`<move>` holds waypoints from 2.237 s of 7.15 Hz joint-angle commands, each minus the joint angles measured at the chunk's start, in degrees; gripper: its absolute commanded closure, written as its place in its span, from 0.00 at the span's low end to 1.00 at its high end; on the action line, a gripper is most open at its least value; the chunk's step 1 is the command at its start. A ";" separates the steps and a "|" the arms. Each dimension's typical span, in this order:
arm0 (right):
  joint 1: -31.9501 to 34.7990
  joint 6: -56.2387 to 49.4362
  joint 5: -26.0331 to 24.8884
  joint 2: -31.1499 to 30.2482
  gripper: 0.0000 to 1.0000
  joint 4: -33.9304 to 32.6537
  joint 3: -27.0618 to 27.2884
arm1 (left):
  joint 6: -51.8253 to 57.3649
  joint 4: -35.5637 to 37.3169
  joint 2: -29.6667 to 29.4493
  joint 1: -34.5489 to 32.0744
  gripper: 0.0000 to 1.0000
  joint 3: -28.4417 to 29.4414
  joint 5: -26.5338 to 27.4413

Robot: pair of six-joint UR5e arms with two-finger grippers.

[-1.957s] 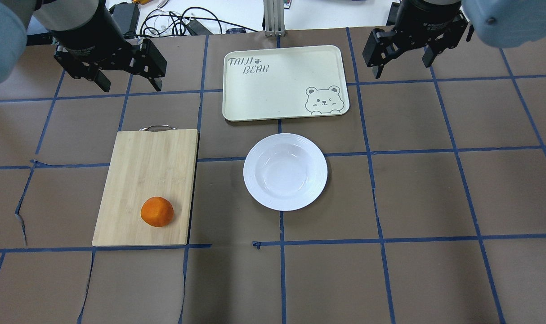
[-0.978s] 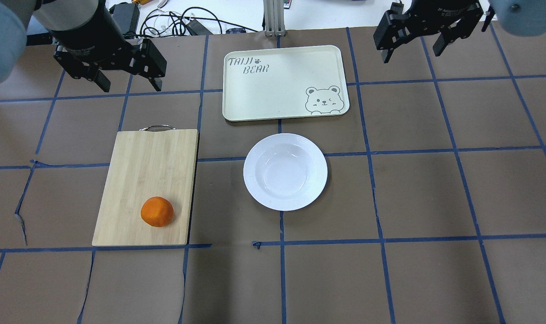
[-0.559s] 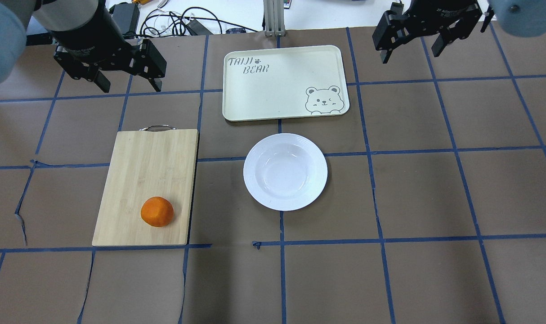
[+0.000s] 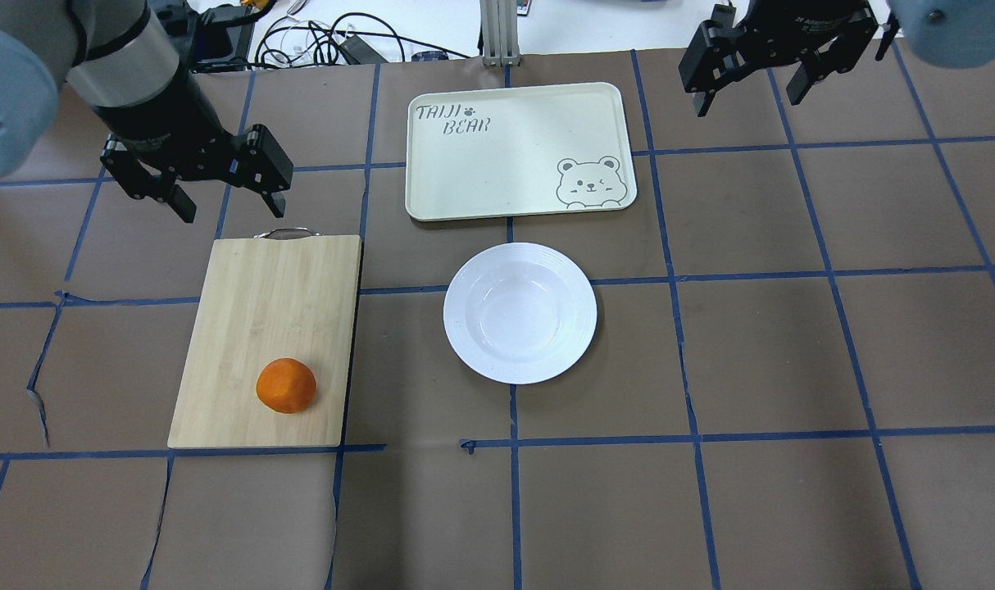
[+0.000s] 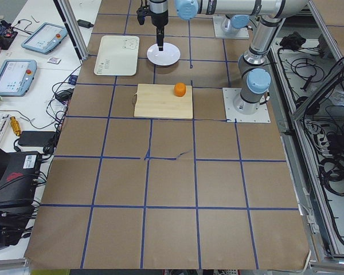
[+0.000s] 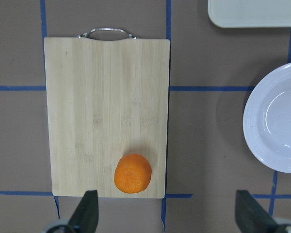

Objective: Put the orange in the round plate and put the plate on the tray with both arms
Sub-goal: 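Lower the left gripper onto the orange on the cutting board and grasp it, then carry the orange with the left gripper and release it onto the white plate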

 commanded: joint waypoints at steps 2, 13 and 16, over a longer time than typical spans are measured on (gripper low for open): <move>0.00 0.07 0.00 0.08 0.00 0.03 0.00 | 2.92 2.47 -1.99 1.43 0.00 -16.92 3.38; -0.09 0.07 0.09 0.17 0.00 0.03 0.18 | -4.72 15.35 -11.04 1.80 0.87 -13.42 -8.40; -0.09 0.16 0.09 0.17 0.00 0.03 0.18 | -33.52 30.03 -15.77 -11.71 0.87 -12.50 -13.29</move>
